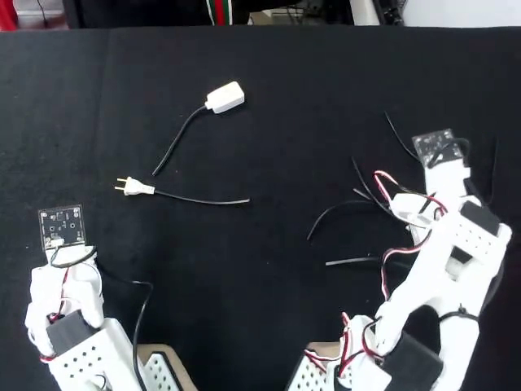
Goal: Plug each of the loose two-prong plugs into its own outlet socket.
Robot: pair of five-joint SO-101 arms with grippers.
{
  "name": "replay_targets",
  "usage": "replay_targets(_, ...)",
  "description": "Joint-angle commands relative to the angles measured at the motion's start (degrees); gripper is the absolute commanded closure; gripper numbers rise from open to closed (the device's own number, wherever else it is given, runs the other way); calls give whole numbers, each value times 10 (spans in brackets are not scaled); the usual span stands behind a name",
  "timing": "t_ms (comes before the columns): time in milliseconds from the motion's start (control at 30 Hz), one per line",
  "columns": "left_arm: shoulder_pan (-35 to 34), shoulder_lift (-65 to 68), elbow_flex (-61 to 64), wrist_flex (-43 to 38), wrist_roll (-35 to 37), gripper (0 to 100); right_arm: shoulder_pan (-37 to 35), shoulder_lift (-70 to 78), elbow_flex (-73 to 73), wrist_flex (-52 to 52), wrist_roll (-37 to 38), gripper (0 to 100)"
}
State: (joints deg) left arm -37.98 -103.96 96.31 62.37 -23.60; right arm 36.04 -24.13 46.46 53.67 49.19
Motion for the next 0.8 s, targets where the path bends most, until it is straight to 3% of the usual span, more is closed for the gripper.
replay_targets(0, -3, -1, 11, 5, -14, 970, 8, -47, 36, 4, 57, 701)
replay_targets(267, -3, -1, 11, 5, -13, 970, 3, -192, 186, 0, 242, 701)
replay_targets(433, -2, -2, 11, 1, -13, 970, -47, -271, 139, 58, 247, 702)
replay_targets(567, 0, -2, -3, 0, -11, 970, -152, -262, 58, 164, 75, 702)
replay_targets(767, 55, -2, -65, 1, 16, 970, -314, -125, -58, 218, -146, 702)
